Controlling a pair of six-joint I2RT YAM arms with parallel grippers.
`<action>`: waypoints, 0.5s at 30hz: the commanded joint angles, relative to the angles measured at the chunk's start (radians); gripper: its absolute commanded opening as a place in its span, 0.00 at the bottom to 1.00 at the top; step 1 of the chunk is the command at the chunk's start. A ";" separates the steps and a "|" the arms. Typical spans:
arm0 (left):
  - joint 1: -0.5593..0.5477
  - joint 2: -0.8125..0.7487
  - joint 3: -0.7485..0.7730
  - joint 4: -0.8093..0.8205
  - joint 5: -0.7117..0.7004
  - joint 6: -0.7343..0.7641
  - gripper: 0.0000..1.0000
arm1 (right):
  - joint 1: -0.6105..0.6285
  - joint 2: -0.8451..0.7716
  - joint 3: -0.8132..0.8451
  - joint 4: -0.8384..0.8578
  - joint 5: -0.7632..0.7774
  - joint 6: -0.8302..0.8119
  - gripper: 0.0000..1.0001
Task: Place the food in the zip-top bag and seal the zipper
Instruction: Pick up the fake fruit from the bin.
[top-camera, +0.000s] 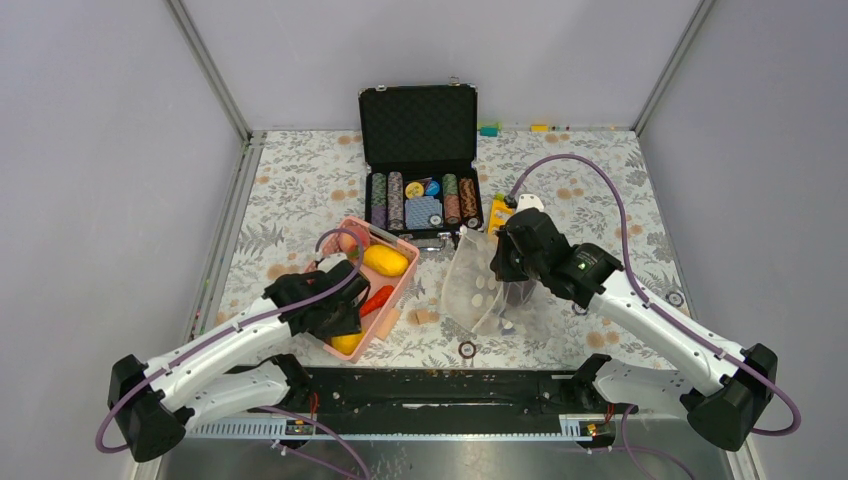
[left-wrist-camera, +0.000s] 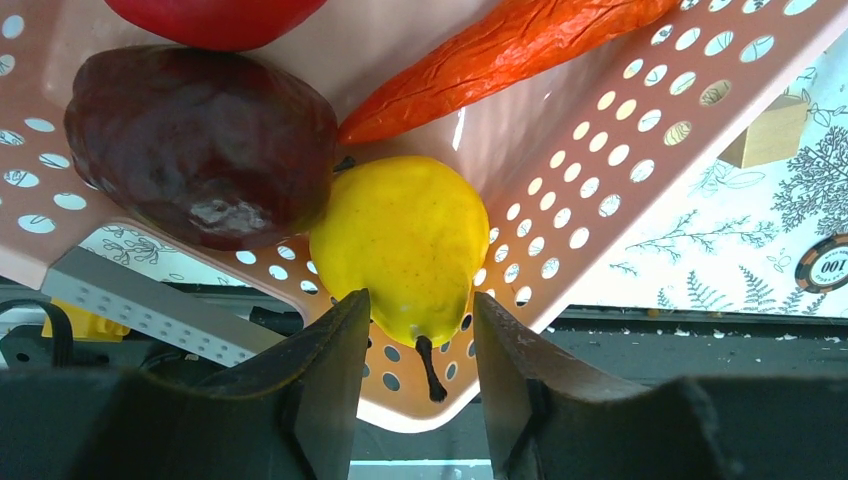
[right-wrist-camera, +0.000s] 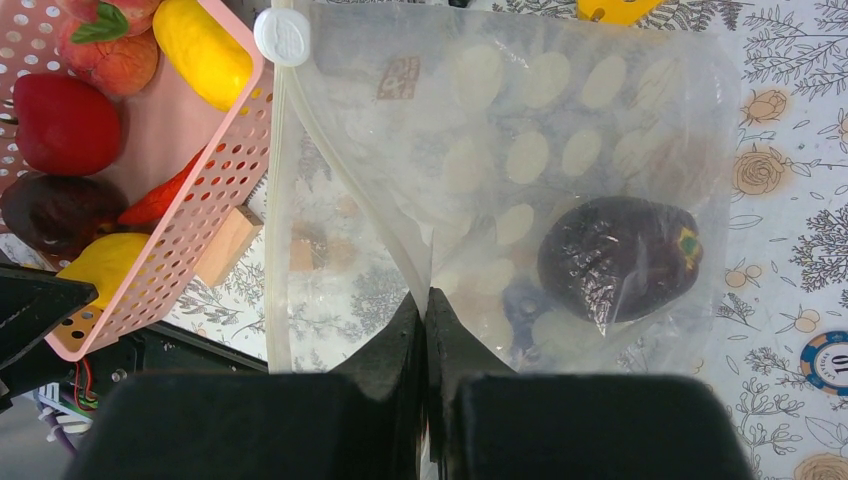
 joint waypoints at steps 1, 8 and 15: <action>-0.001 0.012 -0.005 -0.005 0.040 0.004 0.43 | 0.001 -0.004 -0.001 0.015 0.035 -0.015 0.00; -0.001 0.053 0.015 -0.033 0.017 -0.006 0.31 | 0.000 0.001 -0.001 0.014 0.039 -0.016 0.00; -0.003 0.033 0.126 -0.146 -0.088 -0.012 0.02 | 0.001 -0.001 -0.002 0.015 0.042 -0.017 0.00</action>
